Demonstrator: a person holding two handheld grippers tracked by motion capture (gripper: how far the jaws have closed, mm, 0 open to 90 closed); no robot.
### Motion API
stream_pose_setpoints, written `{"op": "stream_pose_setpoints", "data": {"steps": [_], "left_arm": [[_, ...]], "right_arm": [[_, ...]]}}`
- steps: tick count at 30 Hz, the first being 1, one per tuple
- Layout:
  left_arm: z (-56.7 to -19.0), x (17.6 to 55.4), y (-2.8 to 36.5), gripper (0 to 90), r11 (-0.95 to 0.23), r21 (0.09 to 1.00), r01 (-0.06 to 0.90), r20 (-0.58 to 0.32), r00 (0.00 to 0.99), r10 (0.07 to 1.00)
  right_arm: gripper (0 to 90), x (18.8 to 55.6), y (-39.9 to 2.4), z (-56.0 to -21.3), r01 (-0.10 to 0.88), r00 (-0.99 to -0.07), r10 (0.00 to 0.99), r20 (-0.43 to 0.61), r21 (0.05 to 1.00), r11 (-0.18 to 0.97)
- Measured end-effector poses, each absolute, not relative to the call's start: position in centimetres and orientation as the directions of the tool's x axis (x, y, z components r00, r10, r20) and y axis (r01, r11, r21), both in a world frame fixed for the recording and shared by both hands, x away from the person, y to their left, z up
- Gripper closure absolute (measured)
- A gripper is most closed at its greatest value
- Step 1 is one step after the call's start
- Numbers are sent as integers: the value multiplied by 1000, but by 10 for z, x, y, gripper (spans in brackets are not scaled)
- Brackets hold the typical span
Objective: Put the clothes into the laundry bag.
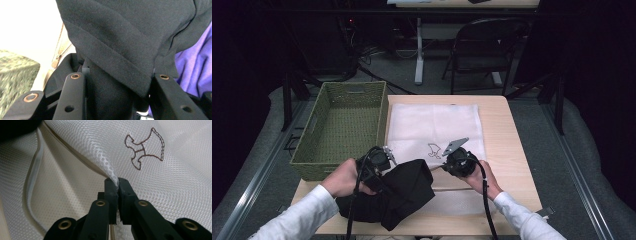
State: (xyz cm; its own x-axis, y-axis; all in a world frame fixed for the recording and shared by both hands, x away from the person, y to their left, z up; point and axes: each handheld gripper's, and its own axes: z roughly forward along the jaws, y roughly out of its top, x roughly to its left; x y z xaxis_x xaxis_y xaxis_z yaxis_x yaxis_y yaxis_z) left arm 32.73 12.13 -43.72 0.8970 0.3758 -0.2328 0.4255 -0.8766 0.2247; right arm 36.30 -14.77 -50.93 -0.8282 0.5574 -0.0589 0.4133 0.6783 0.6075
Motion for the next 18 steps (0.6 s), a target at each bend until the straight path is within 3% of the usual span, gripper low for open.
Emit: {"op": "stream_pose_setpoints", "data": {"steps": [14,15,18], "left_arm": [[-466,337,98,614,-884,200,421,-250,895,370],[-486,341,87,614,-891,174,419,-263,892,368],[-493,345,87,616,-883,184,431,-269,886,377]], "right_arm": [[873,363,-149,-505,421,-819,571,-48,627,656],[873,363,-149,-505,421,-819,571,-48,627,656],[873,361,-149,-498,411,-821,570,-42,649,641]]}}
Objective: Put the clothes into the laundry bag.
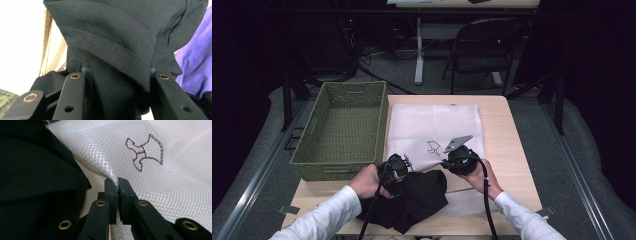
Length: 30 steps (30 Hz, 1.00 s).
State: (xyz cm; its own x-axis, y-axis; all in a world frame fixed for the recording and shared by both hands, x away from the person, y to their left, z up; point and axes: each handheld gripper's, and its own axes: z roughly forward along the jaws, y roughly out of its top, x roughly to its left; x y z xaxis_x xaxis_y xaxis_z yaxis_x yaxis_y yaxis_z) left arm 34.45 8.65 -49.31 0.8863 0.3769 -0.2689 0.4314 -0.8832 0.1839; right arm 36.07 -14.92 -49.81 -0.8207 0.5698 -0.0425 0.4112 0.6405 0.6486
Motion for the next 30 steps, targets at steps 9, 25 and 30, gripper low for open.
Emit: {"op": "stream_pose_setpoints", "data": {"steps": [9,25,30], "left_arm": [[-509,348,88,606,-850,208,484,-287,861,420],[-524,338,98,573,-835,311,453,-262,886,383],[-510,336,98,590,-800,326,504,-256,862,438]], "right_arm": [[873,359,-148,-496,397,-827,561,-48,655,643],[872,358,-147,-495,395,-828,559,-49,656,643],[872,355,-145,-486,385,-829,557,-42,679,625]]}}
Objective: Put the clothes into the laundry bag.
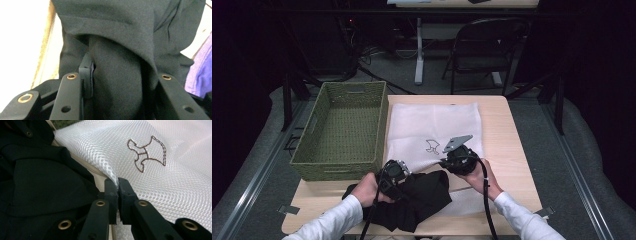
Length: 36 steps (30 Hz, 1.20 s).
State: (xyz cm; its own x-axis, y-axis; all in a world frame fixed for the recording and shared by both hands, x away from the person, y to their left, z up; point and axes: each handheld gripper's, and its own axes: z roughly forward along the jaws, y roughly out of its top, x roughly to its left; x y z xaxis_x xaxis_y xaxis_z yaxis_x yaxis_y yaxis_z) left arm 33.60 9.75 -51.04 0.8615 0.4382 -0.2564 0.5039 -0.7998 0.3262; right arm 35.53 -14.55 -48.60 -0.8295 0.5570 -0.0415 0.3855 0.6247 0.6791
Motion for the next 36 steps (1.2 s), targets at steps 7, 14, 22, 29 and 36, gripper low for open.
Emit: {"op": "stream_pose_setpoints", "data": {"steps": [7,14,22,29,36], "left_arm": [[-491,346,88,578,-694,362,622,-241,782,575],[-520,352,76,454,-685,343,643,-207,763,613],[-493,343,88,185,-733,367,572,-158,815,557],[-522,335,92,260,-767,326,553,-163,832,530],[-530,329,101,547,-725,410,553,-184,829,528]], "right_arm": [[872,354,-146,-472,369,-829,558,-28,722,585],[872,352,-143,-481,381,-833,552,-23,700,604],[872,353,-144,-483,378,-837,547,-28,694,613],[872,354,-144,-483,381,-837,547,-26,689,616],[872,354,-143,-484,384,-836,547,-24,687,617]]}}
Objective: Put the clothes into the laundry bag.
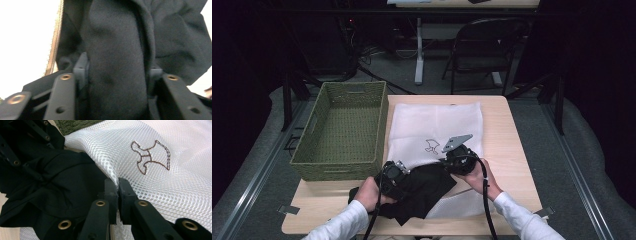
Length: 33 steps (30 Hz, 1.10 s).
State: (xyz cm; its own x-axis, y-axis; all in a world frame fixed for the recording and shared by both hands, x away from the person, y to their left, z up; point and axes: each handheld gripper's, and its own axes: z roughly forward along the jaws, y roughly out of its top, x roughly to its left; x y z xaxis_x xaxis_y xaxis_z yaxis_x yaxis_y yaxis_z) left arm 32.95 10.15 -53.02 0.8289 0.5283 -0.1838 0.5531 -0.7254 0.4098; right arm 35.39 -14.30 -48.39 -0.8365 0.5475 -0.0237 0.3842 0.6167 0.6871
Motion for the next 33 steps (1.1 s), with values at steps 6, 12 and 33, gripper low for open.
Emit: {"op": "stream_pose_setpoints", "data": {"steps": [6,12,33], "left_arm": [[-526,326,104,620,-691,449,567,-193,817,544],[-516,328,104,630,-646,458,611,-214,781,587],[-502,330,96,217,-656,463,597,-120,775,620]], "right_arm": [[872,353,-142,-482,378,-838,545,-29,689,618],[872,353,-141,-479,373,-839,543,-29,695,614],[872,353,-141,-481,377,-843,538,-17,695,612]]}}
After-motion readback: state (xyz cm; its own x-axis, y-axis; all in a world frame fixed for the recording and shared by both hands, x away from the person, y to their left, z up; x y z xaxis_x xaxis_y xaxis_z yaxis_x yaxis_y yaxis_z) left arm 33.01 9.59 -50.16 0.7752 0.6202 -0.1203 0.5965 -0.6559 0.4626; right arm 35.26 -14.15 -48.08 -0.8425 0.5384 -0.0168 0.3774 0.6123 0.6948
